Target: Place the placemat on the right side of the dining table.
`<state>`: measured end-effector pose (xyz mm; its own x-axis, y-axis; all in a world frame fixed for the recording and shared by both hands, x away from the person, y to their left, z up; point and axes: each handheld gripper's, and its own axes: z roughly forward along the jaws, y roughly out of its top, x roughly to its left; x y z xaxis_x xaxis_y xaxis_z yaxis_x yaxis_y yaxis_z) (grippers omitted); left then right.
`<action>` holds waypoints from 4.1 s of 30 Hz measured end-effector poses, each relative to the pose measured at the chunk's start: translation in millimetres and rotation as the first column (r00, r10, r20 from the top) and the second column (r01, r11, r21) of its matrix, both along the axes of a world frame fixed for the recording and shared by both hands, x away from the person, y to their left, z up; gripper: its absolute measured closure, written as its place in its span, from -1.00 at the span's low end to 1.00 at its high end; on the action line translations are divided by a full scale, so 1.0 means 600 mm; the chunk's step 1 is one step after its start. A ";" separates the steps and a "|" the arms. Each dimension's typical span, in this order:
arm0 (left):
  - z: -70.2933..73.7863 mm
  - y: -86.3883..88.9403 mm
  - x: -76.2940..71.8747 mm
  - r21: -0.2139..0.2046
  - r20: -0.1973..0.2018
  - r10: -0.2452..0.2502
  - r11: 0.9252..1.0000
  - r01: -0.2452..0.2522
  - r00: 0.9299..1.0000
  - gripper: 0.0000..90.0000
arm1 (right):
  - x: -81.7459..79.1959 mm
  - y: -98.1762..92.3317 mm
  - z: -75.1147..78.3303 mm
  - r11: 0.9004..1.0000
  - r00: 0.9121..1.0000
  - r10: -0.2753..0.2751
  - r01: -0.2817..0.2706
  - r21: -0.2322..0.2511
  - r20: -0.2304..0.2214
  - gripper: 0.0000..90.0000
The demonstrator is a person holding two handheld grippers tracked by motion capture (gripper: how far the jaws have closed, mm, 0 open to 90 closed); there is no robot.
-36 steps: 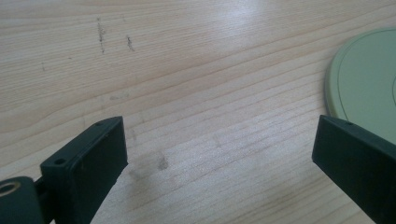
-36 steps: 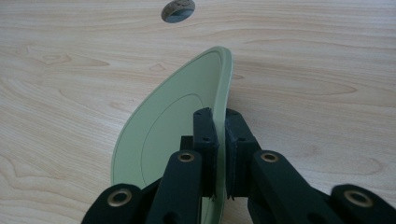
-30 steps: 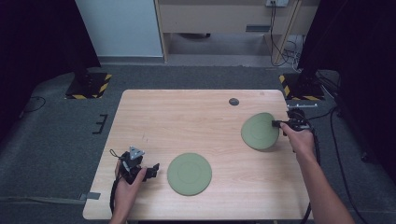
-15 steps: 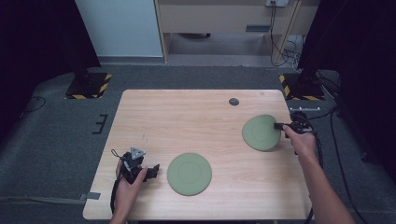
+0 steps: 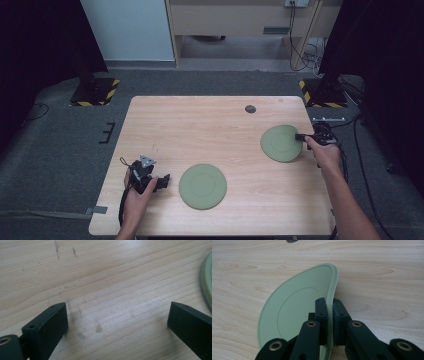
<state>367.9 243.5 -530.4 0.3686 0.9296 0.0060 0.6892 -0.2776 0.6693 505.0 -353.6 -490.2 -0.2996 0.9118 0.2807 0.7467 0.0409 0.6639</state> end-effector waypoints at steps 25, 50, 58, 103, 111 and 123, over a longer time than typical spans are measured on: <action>-0.004 0.002 0.004 -0.003 0.000 0.005 1.000 -0.005 1.000 -0.97 | 0.000 -0.011 -0.016 0.999 0.999 -0.031 0.031 -0.013 -0.031 0.80; -0.007 0.003 0.002 -0.008 0.016 0.006 1.000 -0.006 1.000 -0.99 | -0.006 -0.029 0.000 0.996 0.996 -0.086 0.086 -0.024 -0.002 0.74; -0.009 0.004 -0.001 -0.013 0.031 0.008 1.000 -0.008 0.999 -0.99 | -0.005 -0.013 0.015 0.998 0.998 -0.059 0.059 -0.014 0.019 0.70; -0.010 0.002 -0.009 -0.018 0.034 0.008 1.000 -0.008 0.999 -1.00 | -0.020 0.137 0.064 0.996 0.989 0.073 -0.080 0.049 0.130 -0.83; -0.010 0.002 -0.009 -0.018 0.034 0.009 1.000 -0.009 0.999 -1.00 | -0.022 0.148 0.066 0.996 0.988 0.070 -0.077 0.044 0.139 -0.87; -0.010 0.002 -0.009 -0.018 0.033 0.012 1.000 -0.011 0.999 -1.00 | -0.040 0.178 0.069 0.993 0.979 0.120 -0.119 -0.012 0.164 -0.82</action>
<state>362.3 244.6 -536.3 0.3579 0.9338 0.0017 0.6693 -0.2578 0.6969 481.2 -246.9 -449.1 -0.4482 0.8671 0.2172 0.6176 0.1247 0.7765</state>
